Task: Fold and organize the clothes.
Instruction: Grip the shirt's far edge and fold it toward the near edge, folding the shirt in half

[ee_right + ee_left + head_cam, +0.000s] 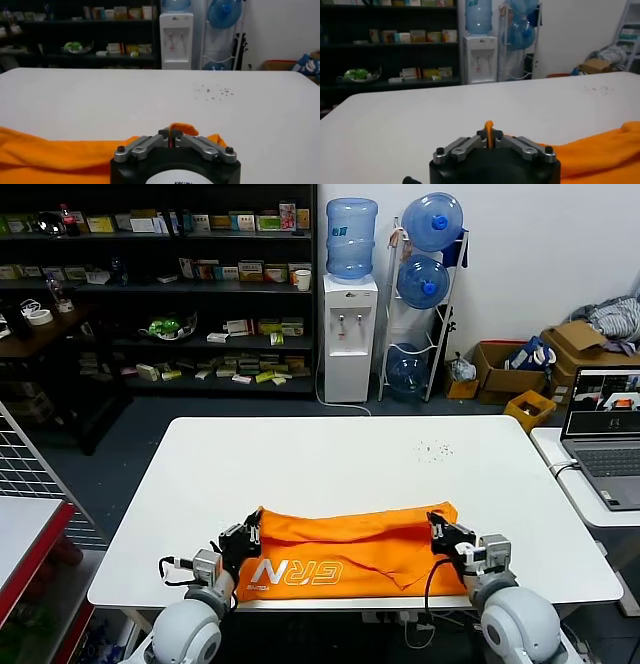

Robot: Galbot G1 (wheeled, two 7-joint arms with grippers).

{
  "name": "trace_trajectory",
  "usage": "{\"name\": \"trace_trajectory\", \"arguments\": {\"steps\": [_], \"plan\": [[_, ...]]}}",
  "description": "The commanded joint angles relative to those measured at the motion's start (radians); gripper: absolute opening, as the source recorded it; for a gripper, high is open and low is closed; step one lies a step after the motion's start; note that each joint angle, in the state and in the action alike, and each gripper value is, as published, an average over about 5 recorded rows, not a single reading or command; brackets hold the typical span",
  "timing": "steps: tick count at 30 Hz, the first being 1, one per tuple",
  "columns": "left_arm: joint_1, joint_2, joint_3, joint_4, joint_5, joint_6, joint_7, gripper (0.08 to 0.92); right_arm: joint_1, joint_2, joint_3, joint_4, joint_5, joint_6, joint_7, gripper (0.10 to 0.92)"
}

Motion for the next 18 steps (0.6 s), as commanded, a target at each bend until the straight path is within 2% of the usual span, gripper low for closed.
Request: {"name": "trace_trajectory", "arguments": {"steps": [1,9,18], "plan": [[0.084,0.000,-0.010,-0.047,0.027,0.000,0.009,0.246,-0.101,-0.005,0.046,0.071,-0.022,0.009,-0.025,0.319],[0.121,-0.042,-0.027,-0.033,0.041,-0.009,-0.002,0.480,-0.127,0.020,0.075,0.063,-0.041,0.031,-0.027,0.553],[0.109,-0.105,-0.059,0.082,0.065,-0.058,0.015,0.738,-0.152,0.046,0.074,0.060,-0.060,0.054,-0.038,0.795]]}}
